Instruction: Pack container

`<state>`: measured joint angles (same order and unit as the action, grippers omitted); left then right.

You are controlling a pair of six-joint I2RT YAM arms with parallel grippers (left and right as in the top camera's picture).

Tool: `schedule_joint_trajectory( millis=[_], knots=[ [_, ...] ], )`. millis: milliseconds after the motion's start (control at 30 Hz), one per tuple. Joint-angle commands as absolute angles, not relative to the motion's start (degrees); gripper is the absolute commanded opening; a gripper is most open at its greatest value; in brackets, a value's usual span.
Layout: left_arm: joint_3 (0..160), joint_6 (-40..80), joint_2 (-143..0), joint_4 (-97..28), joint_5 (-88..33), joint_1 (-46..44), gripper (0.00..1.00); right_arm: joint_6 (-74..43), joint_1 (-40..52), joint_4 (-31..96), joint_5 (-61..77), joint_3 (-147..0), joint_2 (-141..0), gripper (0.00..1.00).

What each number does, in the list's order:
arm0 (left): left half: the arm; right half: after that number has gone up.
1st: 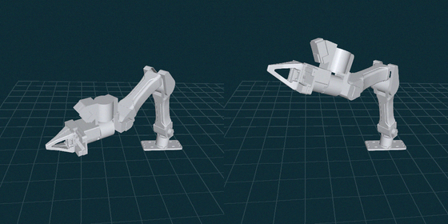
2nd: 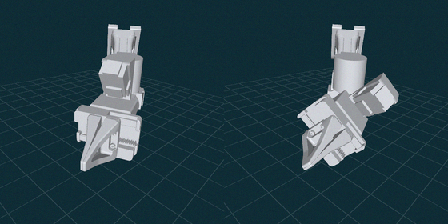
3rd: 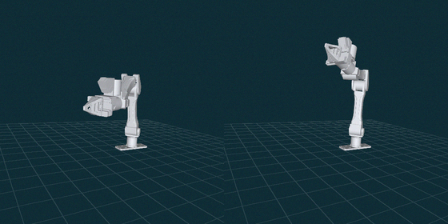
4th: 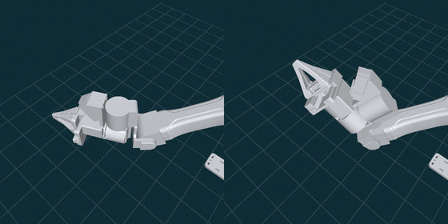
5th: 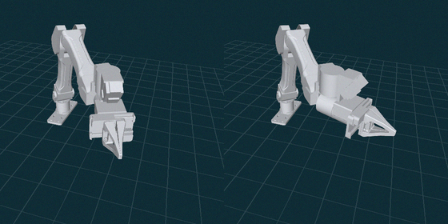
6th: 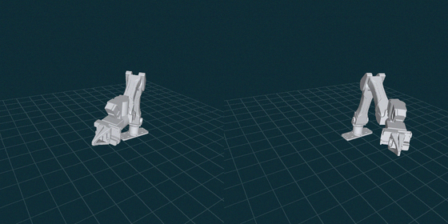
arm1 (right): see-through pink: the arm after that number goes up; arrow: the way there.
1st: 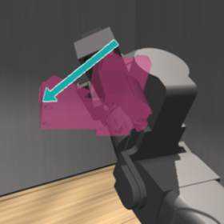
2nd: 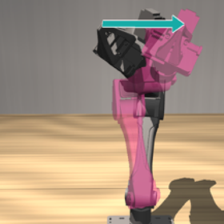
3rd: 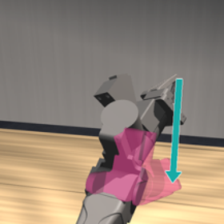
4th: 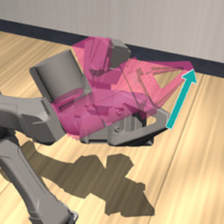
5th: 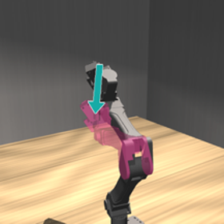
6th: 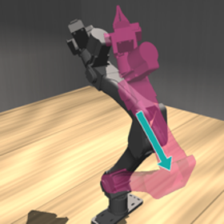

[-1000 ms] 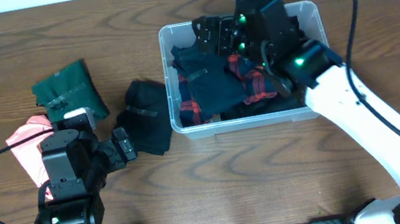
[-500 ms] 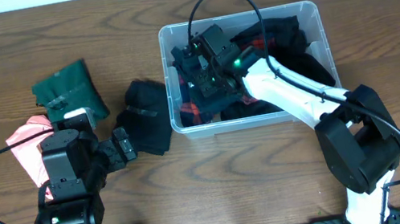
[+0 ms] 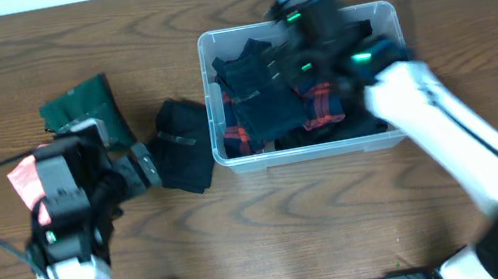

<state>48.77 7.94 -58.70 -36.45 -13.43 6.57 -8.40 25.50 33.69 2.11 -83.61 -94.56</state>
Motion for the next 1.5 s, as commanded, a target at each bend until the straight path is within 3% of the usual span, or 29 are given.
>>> schedule_joint_trajectory(
  millis=[0,133,400,633,833,967,1033,1267,1467],
  knots=[
    [52.2,8.1,-68.2,-36.1,-23.9,11.4,0.98,-6.5,22.1,36.4,0.9,-84.6,-88.1,0.8],
    [53.4,7.6,-80.0,-33.0,-34.6,12.5,0.98,-6.5,19.7,40.2,0.9,-84.6,-86.5,0.8],
    [53.4,7.6,-96.8,-30.5,-35.6,11.4,0.98,-6.5,19.1,43.2,0.7,-84.6,-87.1,0.79],
    [53.5,7.6,-100.9,-28.8,-35.6,11.2,0.98,-6.6,19.1,43.6,0.7,-84.6,-87.1,0.77],
    [53.5,7.6,-100.8,-27.4,-35.6,9.6,0.7,-6.5,19.1,44.6,0.6,-84.6,-87.1,0.75],
    [53.5,7.6,-100.7,-26.7,-35.6,9.0,0.34,-6.4,19.1,45.7,0.6,-84.6,-86.8,0.74],
    [53.5,7.6,-100.1,-26.9,-35.6,9.1,0.24,-5.3,19.1,46.1,0.5,-84.6,-86.5,0.74],
    [56.7,7.6,-87.9,-31.9,-35.4,9.3,0.09,-6.9,18.5,47.7,-10.3,-84.6,-83.9,0.72],
    [64.3,7.9,-72.1,-38.2,-35.4,8.7,0.06,-8.3,11.6,50.8,-17.1,-84.6,-80.1,0.75]
  ],
)
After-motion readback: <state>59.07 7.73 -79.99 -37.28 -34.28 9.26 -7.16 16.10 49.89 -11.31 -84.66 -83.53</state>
